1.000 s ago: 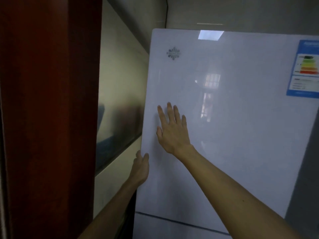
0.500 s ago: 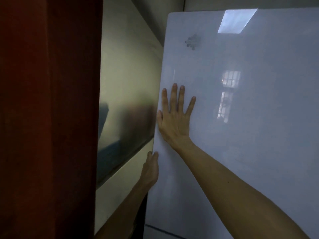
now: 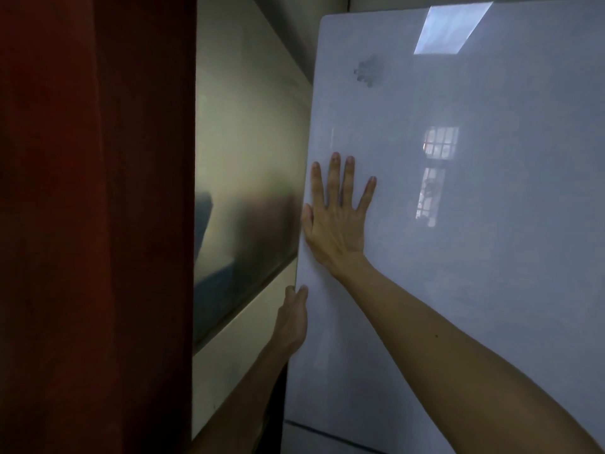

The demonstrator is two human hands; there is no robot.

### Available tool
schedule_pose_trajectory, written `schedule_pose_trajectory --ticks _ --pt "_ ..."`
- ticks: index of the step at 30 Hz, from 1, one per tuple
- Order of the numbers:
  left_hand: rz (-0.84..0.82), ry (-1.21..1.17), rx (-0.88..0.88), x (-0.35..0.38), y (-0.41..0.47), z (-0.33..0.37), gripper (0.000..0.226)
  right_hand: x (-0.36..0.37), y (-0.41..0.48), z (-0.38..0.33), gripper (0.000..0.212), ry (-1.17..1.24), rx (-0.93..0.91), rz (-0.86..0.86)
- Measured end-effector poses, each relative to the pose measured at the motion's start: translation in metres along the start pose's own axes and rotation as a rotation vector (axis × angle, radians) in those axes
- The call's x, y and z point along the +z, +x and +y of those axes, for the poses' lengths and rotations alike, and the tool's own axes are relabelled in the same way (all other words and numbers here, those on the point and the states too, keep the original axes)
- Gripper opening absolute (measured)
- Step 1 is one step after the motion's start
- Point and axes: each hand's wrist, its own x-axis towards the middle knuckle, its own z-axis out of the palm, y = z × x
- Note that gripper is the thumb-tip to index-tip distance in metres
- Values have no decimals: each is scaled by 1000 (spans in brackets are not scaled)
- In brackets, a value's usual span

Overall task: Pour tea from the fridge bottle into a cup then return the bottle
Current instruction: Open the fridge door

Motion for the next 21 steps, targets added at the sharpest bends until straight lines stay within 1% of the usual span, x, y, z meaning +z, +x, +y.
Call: schedule_pose_trajectory --ticks 7,15,17,21 --pt "-5 7 -18 2 -2 3 45 -2 0 -1 69 -10 5 -23" --pt "-20 39 0 -1 -2 0 41 -8 -3 -6 69 3 12 -25" --pt "-22 47 16 -4 -8 -2 37 -14 -4 -8 68 12 11 -18" --pt "-17 55 33 -8 -21 -4 20 -28 -8 -11 67 18 9 -25"
